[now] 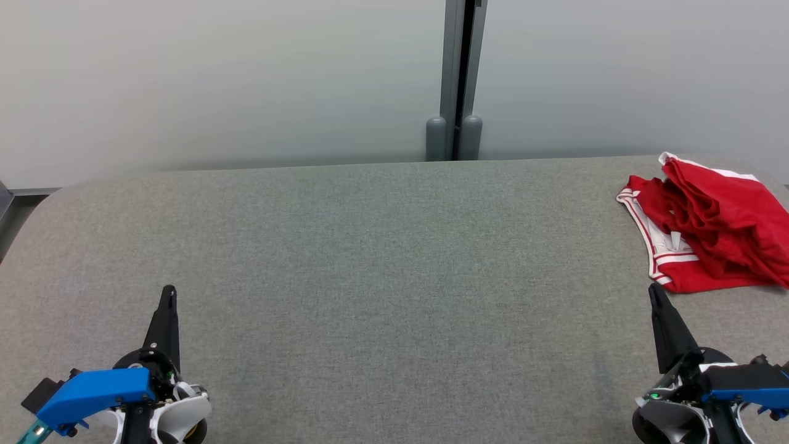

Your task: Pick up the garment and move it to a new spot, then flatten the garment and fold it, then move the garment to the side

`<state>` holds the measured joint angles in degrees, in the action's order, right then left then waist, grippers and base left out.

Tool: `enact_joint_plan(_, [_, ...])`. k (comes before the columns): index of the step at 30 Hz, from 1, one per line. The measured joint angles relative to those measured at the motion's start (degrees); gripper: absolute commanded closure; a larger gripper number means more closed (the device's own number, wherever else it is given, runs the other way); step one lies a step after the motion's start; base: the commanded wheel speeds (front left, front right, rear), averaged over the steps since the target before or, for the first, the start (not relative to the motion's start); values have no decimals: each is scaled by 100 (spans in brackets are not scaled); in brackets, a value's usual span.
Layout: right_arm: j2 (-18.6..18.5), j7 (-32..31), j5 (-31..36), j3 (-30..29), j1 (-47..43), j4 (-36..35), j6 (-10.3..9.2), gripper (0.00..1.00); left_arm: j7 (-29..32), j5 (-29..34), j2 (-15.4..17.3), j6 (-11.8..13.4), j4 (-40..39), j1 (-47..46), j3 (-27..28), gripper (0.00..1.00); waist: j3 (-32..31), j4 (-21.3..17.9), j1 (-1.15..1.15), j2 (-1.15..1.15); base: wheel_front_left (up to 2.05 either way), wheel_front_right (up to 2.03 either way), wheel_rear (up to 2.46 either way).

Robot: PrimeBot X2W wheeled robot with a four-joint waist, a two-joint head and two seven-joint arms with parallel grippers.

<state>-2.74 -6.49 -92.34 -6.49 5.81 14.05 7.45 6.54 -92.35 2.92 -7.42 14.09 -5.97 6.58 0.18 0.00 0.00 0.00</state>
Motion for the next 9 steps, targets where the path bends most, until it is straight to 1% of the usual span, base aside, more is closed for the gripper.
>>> enact_joint_plan(9, [0, 0, 0, 0, 1, 0, 0, 100, 0, 0, 0, 0, 0, 0, 0, 100, 0, 0, 0, 0, 0, 0, 0])
